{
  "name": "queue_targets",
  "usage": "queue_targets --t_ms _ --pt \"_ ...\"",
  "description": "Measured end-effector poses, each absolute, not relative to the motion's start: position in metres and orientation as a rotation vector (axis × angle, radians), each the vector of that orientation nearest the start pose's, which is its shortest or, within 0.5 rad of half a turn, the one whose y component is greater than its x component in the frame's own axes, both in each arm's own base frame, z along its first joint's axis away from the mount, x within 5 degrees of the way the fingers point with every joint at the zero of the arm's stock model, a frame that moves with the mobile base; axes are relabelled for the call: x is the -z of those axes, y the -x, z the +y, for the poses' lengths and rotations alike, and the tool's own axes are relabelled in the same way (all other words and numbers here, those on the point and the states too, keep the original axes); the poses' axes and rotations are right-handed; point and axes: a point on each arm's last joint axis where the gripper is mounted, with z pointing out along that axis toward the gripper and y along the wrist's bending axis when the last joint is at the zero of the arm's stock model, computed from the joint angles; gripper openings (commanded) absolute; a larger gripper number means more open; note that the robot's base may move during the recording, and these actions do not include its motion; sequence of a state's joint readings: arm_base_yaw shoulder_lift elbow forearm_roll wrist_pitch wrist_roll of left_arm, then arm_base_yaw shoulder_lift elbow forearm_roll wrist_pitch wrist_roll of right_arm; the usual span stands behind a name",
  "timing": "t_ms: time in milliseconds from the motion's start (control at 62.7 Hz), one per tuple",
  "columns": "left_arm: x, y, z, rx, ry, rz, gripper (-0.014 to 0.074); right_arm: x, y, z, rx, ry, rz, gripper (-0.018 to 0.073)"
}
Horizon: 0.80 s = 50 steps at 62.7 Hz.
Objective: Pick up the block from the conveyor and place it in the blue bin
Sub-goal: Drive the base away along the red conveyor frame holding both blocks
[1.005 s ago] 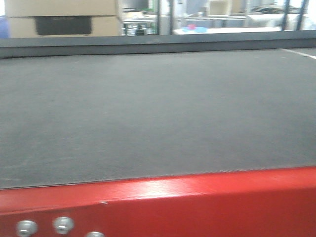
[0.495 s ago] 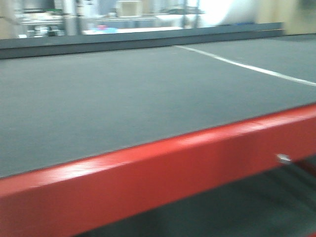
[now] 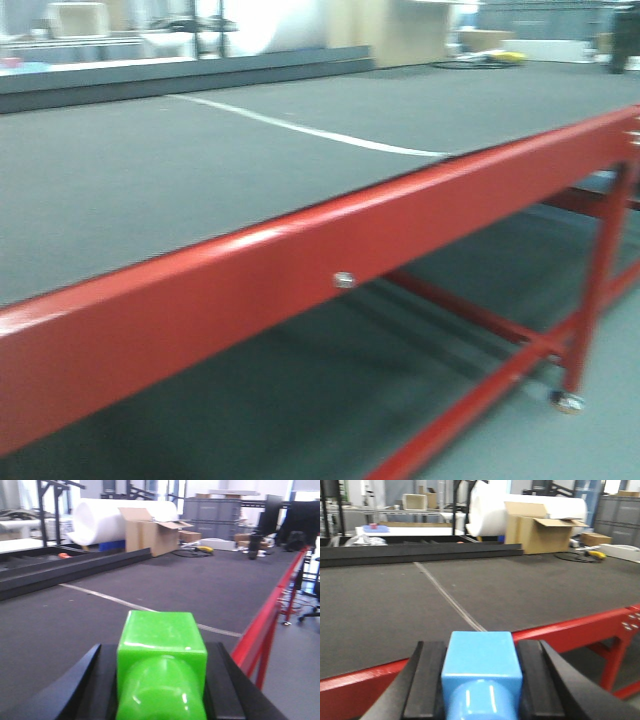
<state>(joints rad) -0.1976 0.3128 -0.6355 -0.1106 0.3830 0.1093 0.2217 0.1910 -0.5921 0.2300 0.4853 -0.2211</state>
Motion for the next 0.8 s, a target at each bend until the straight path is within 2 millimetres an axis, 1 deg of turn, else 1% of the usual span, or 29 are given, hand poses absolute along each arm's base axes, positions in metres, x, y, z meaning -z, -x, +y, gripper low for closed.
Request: queue_targets --t_ms 798 --pt "-0.3693 -0.0535 -0.0145 0.183 -0.19 1.533 -0.0111 -0.3528 -0.0288 0.0164 -0.244 0.269 1.539 -0.0167"
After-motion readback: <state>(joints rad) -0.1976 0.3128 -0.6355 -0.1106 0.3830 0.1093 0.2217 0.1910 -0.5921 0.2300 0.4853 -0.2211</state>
